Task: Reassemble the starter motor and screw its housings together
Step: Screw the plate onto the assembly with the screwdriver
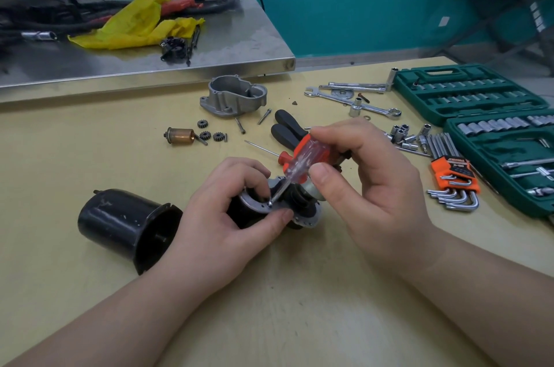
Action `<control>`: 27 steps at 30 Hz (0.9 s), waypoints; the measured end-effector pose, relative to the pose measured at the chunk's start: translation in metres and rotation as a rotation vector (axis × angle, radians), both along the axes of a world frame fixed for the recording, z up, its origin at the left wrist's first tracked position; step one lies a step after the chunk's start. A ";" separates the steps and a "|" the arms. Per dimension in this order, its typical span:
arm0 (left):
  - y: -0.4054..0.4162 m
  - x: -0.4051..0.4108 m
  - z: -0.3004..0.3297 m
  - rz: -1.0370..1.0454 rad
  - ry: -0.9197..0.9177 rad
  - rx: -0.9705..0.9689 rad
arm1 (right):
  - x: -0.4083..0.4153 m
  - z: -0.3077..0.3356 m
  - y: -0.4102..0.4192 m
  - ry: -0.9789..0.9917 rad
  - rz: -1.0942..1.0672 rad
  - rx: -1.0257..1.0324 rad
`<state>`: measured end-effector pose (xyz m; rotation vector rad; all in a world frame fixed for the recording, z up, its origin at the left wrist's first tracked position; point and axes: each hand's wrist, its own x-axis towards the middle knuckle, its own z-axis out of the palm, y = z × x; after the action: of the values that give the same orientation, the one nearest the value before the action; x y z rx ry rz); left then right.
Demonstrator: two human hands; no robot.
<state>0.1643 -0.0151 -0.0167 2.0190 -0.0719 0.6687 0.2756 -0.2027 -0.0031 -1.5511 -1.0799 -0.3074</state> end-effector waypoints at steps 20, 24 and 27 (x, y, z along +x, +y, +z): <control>0.001 -0.001 -0.002 -0.024 -0.005 0.010 | -0.001 -0.001 0.002 0.070 0.010 0.048; 0.002 -0.001 -0.003 -0.019 -0.009 -0.002 | 0.001 0.000 0.001 0.076 0.000 0.039; 0.001 -0.001 -0.003 -0.029 -0.015 -0.006 | 0.001 0.002 0.003 0.053 -0.020 0.051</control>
<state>0.1633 -0.0138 -0.0195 2.0036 -0.1085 0.6652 0.2762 -0.1998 -0.0013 -1.5173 -1.0084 -0.3035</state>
